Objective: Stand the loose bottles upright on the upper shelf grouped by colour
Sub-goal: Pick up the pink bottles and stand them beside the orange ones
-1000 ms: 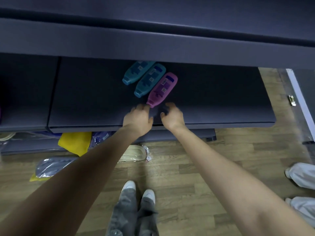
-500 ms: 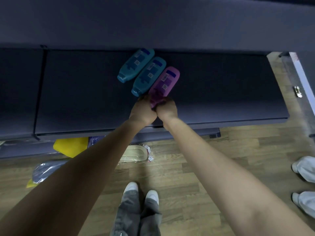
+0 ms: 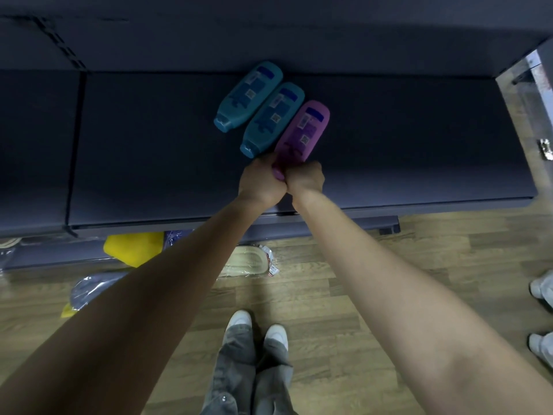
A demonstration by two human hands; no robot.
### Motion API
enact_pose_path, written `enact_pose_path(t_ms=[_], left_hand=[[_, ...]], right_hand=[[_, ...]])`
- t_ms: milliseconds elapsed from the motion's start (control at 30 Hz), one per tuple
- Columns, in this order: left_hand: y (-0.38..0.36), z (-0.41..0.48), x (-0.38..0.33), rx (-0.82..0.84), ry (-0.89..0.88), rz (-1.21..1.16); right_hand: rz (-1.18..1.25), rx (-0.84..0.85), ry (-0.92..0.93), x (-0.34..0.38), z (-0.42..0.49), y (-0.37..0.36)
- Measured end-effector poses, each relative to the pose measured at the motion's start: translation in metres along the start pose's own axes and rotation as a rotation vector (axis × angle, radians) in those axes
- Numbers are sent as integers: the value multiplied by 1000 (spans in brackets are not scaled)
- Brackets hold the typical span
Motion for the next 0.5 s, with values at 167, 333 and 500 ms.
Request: enact_pose_path(t_ms=[167, 333, 500], left_hand=[[-1, -1, 1, -21, 26, -69], [1, -4, -2, -38, 29, -82], [10, -19, -6, -72, 32, -161]], right_hand=[[23, -41, 4, -1, 2, 0], [152, -31, -51, -3, 0, -5], [364, 125, -110, -12, -14, 0]])
Point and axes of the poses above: each hand's wrist, its own z-axis towards the middle knuckle, its own y-axis out of the back of the hand, x = y × z, the point moved 2 cm from there along z, towards the middle knuckle, and after that the axes turned 11 degrees about -y, right-handed, at the moved point
